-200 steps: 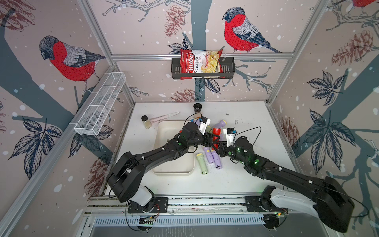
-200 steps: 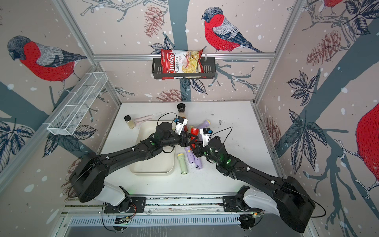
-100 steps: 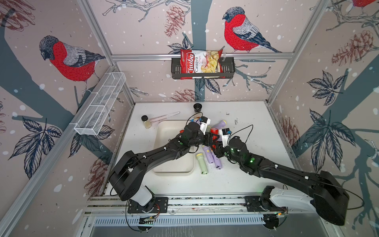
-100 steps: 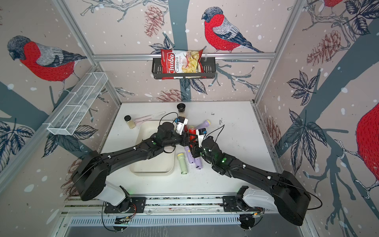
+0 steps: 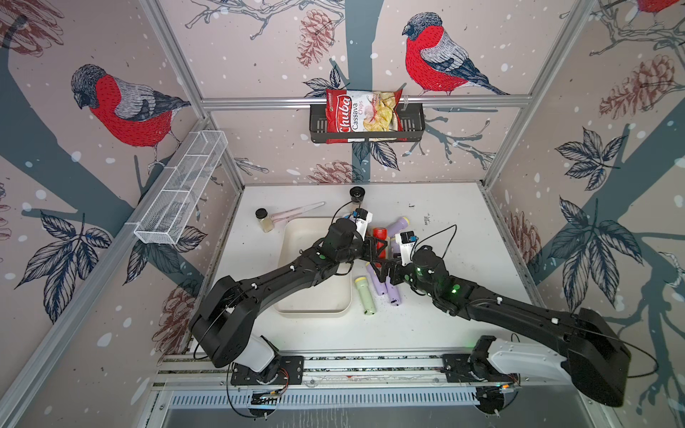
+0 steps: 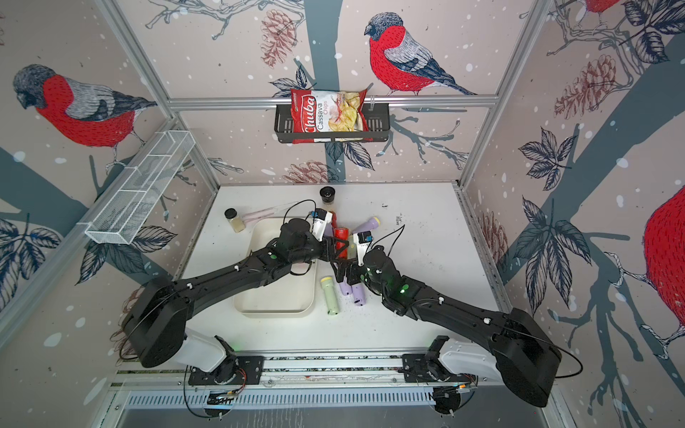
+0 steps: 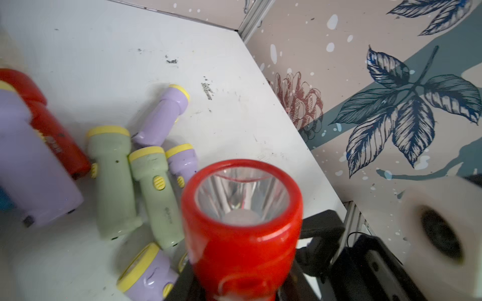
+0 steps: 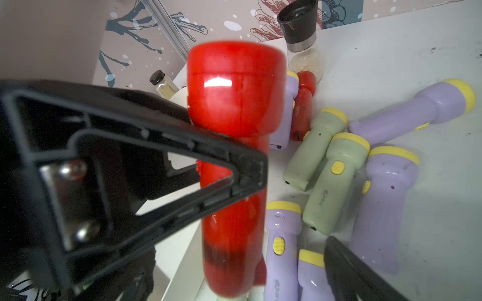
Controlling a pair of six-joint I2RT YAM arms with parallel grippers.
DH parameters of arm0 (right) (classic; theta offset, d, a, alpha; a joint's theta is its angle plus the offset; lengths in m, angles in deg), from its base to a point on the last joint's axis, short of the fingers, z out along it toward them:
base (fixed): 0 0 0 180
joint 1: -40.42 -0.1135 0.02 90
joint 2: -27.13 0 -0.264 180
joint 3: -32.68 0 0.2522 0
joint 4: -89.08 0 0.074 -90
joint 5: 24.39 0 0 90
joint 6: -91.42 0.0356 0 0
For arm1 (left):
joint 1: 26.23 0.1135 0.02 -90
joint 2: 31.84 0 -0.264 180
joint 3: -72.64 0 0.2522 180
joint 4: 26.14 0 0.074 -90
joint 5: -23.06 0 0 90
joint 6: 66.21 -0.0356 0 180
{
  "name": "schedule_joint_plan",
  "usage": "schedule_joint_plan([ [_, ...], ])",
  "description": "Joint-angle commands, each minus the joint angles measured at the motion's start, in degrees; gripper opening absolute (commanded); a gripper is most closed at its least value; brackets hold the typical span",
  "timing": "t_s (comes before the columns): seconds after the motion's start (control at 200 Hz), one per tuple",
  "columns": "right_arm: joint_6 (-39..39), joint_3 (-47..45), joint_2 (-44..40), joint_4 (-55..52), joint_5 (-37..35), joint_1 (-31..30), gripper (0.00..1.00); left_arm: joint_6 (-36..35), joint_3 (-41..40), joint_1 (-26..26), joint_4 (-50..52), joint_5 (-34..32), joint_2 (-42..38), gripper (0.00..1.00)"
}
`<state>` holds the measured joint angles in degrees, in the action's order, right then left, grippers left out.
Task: Put the flashlights into the storage boxes
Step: Pick up the flashlight from the center of the board, then place the flashlight at the storage box.
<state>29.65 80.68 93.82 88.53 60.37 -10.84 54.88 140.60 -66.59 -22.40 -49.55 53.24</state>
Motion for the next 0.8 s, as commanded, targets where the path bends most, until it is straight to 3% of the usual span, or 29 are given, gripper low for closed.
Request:
schedule_joint_plan([
  [0.0, -1.6, 0.6, -0.3, 1.0, -1.0, 0.1, 0.99, -1.7, 0.2, 2.6, 5.9, -1.3, -2.3, 0.31],
  [0.455, -3.1, 1.9, 1.0, 0.0, 1.1, 1.6, 0.99, -8.9, 2.6, 18.9, 34.5, -8.3, -9.4, 0.32],
  [0.62, -4.1, 2.3, 1.0, -0.6, 1.9, 2.7, 0.99, -11.9, 2.6, 26.1, 38.9, -5.2, -7.6, 0.32],
  [0.795, -4.0, 2.4, 0.8, -1.2, 2.2, 3.3, 0.99, -14.6, 4.8, 30.0, 40.3, -4.3, -3.2, 0.32],
])
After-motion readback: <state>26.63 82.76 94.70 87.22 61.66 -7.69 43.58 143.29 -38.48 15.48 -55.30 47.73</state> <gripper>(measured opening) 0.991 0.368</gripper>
